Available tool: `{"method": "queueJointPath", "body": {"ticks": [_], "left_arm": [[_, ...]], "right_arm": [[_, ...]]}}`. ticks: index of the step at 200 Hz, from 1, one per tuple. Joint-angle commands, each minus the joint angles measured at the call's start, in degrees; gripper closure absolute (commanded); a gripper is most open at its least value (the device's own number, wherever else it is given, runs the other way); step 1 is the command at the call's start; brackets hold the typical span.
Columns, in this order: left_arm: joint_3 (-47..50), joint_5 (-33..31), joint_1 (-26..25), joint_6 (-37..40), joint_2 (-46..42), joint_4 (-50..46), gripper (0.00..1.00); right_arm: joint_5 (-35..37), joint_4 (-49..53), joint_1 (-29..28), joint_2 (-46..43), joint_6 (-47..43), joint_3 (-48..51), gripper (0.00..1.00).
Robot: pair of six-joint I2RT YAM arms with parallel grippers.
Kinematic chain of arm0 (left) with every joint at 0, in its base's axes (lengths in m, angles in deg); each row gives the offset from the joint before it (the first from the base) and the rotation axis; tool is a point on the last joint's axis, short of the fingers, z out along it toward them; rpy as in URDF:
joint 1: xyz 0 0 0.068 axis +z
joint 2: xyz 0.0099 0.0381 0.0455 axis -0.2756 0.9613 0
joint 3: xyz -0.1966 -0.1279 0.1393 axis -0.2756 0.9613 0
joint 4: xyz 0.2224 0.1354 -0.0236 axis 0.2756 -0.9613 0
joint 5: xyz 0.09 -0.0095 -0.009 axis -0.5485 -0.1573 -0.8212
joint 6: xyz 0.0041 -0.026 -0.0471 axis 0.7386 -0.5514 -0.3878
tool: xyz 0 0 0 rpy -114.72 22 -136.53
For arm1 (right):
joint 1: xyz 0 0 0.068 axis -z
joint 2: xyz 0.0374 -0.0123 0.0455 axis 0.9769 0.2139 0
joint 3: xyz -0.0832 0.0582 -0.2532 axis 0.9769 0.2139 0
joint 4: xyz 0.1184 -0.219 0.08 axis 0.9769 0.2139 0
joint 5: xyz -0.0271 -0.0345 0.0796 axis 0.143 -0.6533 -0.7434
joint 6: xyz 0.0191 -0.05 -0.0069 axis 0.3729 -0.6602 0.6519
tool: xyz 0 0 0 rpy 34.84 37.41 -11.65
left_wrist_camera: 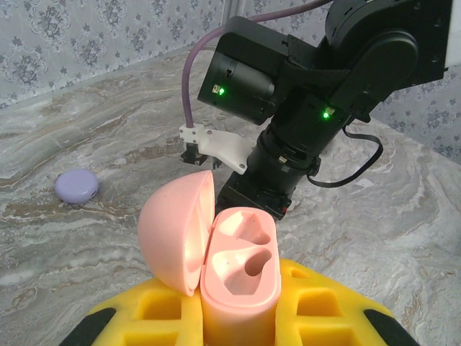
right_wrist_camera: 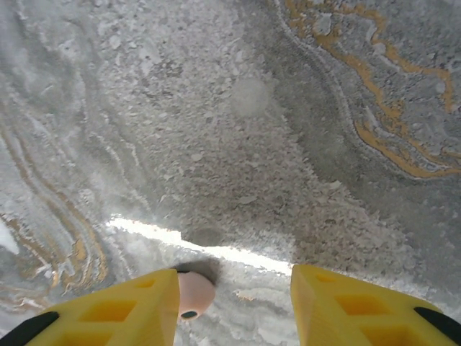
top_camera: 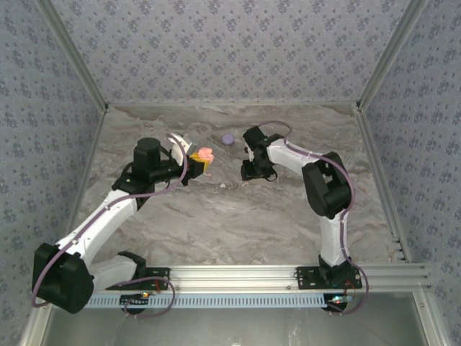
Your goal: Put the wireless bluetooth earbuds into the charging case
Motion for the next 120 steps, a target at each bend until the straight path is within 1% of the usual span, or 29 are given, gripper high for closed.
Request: {"method": "queueJointPath", "body": {"ticks": [1, 21, 61, 86, 120], "left_arm": [[-0.9, 1.4, 0.4, 0.3, 0.2, 0.8, 0.88], [-0.8, 1.6, 0.4, 0.4, 0.2, 1.0, 0.88], [-0.7, 1.9, 0.4, 0.4, 0.2, 1.0, 0.89], [-0.6, 1.9, 0.4, 0.5, 0.1, 0.8, 0.89], [-0.5, 1.8, 0.4, 0.6, -0.1, 0.7, 0.89]], "right_arm": [[-2.1, 3.1, -0.2, -2.3, 4.2, -0.1, 0.52], [-2.8, 2.4, -1.0, -2.5, 8.0, 0.6, 0.5], [-1.5, 1.1, -2.3, -1.9, 13.3, 1.1, 0.49], [-0.6, 1.0, -2.4, -1.0, 14.2, 0.8, 0.49], [-1.8, 1.0, -2.5, 0.5, 14.2, 0.0, 0.52]]}}
